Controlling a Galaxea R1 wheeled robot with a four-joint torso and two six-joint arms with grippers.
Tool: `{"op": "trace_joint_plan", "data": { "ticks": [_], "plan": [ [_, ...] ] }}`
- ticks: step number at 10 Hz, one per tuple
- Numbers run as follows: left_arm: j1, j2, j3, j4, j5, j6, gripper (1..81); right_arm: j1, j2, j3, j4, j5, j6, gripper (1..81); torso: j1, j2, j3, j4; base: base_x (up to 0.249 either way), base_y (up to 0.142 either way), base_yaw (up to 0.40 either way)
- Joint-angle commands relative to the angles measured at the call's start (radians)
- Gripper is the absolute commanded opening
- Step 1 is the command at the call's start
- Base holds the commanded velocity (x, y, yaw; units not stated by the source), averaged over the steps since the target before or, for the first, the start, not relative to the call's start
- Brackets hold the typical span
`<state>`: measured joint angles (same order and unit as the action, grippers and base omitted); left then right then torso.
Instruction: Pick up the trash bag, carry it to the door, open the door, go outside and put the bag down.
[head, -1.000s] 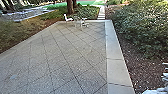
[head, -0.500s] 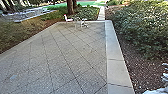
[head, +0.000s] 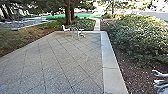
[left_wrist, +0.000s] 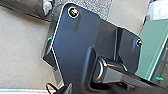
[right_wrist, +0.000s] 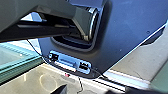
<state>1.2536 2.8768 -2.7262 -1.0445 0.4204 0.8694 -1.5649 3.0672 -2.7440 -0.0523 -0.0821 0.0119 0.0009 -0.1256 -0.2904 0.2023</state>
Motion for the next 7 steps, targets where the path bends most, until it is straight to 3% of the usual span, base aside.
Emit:
{"op": "trace_joint_plan", "data": {
  "ticks": [1,2,3,4,5,7],
  "plan": [
    [0.039,0.052,-0.026,0.15,0.031,0.022,81.1,0.015,0.012,0.009,0.008,-0.076,0.003,81.1,0.0,0.0,0.079,-0.069,0.0,0.0,0.0],
    [0.059,0.059,-0.026,0.179,0.029,0.022,81.1,0.015,0.014,0.011,0.008,-0.076,0.003,81.1,0.0,0.0,0.108,-0.094,0.0,0.0,0.0],
    [0.075,0.07,-0.026,0.198,0.014,0.022,81.1,0.015,0.014,0.011,0.008,-0.076,0.005,81.1,0.0,0.0,0.123,-0.077,0.0,0.0,0.0],
    [0.099,0.086,-0.026,0.221,-0.04,0.023,81.1,0.015,0.014,0.009,0.008,-0.076,0.005,81.1,-0.001,-0.001,0.079,-0.066,0.0,0.0,0.0],
    [0.129,0.107,-0.021,0.25,-0.111,0.023,81.1,0.013,0.014,0.009,0.006,-0.074,0.005,81.1,-0.001,-0.002,0.095,-0.082,0.0,0.0,0.0],
    [0.163,0.144,-0.02,0.274,-0.155,0.023,81.1,0.015,0.017,0.011,0.006,-0.074,0.005,81.1,-0.001,-0.002,0.104,-0.086,0.0,0.0,0.0]
  ]
}}
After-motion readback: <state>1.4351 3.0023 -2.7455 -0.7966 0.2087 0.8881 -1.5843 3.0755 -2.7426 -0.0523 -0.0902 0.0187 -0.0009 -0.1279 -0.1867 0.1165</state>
